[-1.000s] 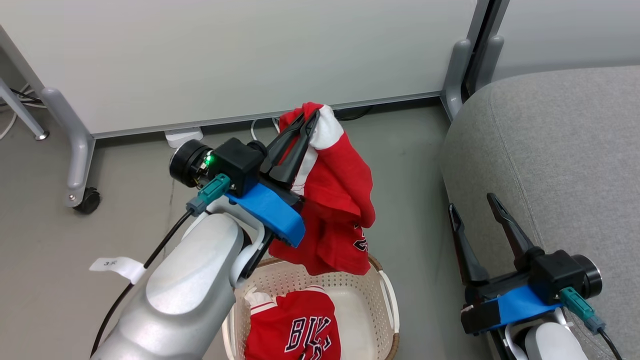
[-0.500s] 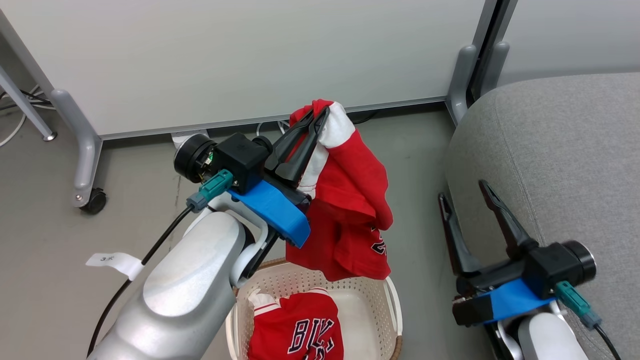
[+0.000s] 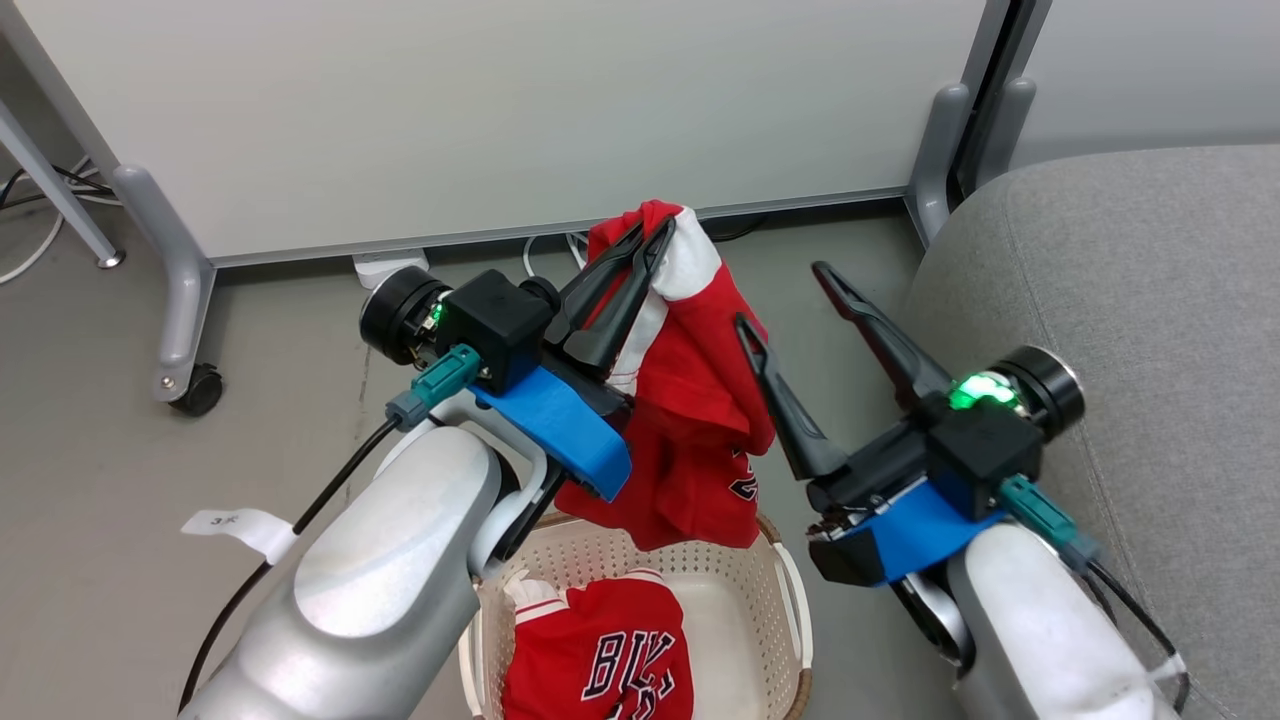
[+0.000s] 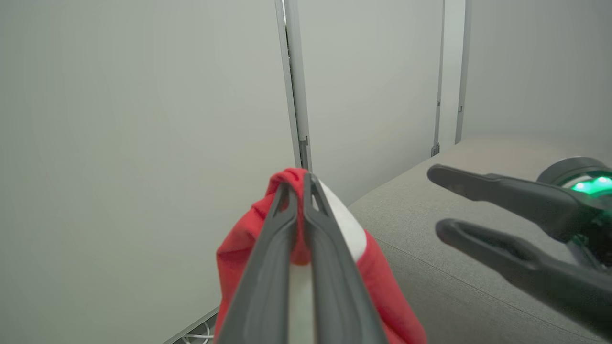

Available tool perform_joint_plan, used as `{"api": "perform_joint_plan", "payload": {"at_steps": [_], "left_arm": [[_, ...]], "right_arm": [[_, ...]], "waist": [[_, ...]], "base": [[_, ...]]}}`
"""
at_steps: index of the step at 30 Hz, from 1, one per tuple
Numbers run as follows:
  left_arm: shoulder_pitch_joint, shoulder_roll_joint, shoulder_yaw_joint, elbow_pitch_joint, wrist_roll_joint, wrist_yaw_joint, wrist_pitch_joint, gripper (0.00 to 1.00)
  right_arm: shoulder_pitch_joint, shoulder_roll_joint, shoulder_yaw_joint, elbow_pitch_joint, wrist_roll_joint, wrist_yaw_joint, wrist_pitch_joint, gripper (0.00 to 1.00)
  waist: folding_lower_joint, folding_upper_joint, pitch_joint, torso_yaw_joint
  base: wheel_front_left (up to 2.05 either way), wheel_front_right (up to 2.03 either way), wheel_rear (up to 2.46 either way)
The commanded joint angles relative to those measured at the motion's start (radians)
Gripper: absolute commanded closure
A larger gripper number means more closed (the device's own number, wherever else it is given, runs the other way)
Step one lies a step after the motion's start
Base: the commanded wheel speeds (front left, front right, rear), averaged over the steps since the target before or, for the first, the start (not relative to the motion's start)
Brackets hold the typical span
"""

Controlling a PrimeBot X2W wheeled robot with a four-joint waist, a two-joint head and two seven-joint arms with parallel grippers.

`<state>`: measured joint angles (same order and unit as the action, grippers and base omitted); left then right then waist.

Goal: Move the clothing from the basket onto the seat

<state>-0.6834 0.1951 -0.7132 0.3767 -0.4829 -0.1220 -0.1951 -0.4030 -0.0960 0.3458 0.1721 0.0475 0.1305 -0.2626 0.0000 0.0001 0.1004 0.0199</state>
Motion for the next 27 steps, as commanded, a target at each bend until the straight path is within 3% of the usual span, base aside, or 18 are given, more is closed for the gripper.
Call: {"api": "perform_joint_plan", "payload": {"at_steps": [1,9,20,21,22,27], "left_arm": [[-0.015,0.000,-0.001,-0.003,0.002,0.006,-0.004,1.00],[-0.023,-0.011,-0.022,-0.008,0.009,0.007,-0.008,1.00],[-0.031,-0.020,-0.042,-0.013,0.008,0.005,-0.012,1.00],[-0.031,-0.019,-0.044,-0.014,0.007,0.005,-0.013,1.00],[-0.030,-0.019,-0.045,-0.014,0.007,0.006,-0.014,1.00],[-0.030,-0.020,-0.049,-0.013,0.003,0.007,-0.018,1.00]], "right_arm": [[-0.025,0.006,0.016,0.017,0.010,0.000,-0.004,0.00],[-0.104,0.030,0.070,0.194,-0.019,0.000,-0.004,0.00],[-0.147,0.044,0.059,0.390,-0.004,0.000,-0.003,0.00],[-0.150,0.045,0.059,0.411,-0.001,0.000,-0.003,0.58],[-0.152,0.045,0.062,0.419,0.003,0.000,-0.004,1.00],[-0.161,0.046,0.078,0.421,0.028,0.000,-0.004,1.00]], "waist": [[0.0000,-0.0001,0.001,0.001],[0.0000,-0.0001,0.004,0.010],[0.0000,-0.0001,0.001,0.021],[0.0000,-0.0001,0.000,0.021],[0.0000,-0.0001,-0.001,0.021],[0.0000,-0.0001,-0.005,0.022]], "base": [[0.00,0.00,0.00],[0.00,0.00,0.00],[0.00,0.00,0.00],[0.00,0.00,0.00],[0.00,0.00,0.00],[0.00,0.00,0.00]]}}
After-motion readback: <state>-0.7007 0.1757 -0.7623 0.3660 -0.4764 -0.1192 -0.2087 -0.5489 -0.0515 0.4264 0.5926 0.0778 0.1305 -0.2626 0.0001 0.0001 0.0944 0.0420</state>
